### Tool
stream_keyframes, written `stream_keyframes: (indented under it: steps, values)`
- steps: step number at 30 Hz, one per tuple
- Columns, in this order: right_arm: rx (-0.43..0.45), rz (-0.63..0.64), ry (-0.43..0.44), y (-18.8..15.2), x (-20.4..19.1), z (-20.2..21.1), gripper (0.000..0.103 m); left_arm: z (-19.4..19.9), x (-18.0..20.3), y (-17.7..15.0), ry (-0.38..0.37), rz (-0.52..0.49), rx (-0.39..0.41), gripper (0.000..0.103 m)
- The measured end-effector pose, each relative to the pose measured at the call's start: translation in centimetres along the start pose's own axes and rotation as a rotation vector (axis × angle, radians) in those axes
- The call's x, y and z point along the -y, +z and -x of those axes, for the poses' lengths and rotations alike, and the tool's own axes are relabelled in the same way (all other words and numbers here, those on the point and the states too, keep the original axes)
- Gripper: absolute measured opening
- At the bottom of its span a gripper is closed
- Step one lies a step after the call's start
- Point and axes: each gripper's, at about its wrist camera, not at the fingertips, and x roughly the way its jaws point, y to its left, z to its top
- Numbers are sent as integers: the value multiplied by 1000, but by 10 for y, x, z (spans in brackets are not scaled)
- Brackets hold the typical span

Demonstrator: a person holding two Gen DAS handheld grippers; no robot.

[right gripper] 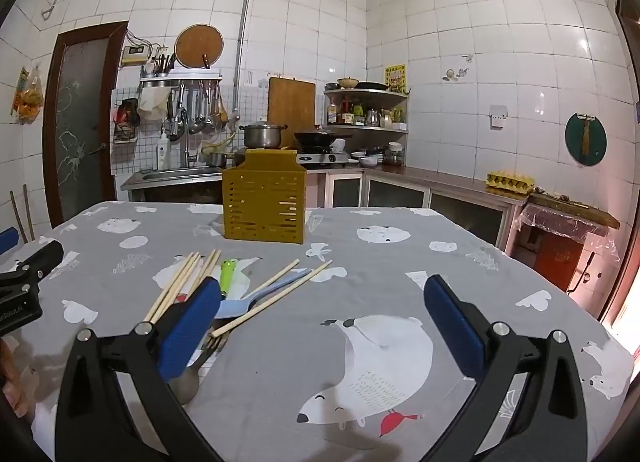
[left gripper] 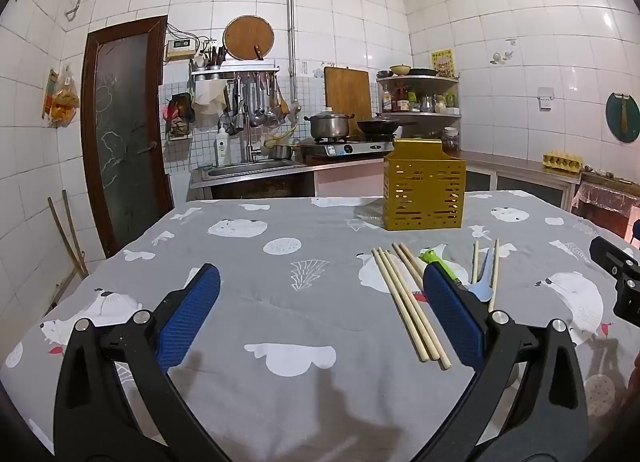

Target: Organize utensils

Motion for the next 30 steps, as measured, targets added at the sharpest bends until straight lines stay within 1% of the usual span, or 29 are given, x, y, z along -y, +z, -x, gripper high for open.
stream_keyframes:
  steps: [17, 30]
  values:
    - [6, -11, -4, 1, 3, 2, 99, 3, 1, 5, 0, -4, 5, 98]
    - [9, -14, -9, 1, 3, 2, 99, 4, 1, 3, -2, -9, 11, 98]
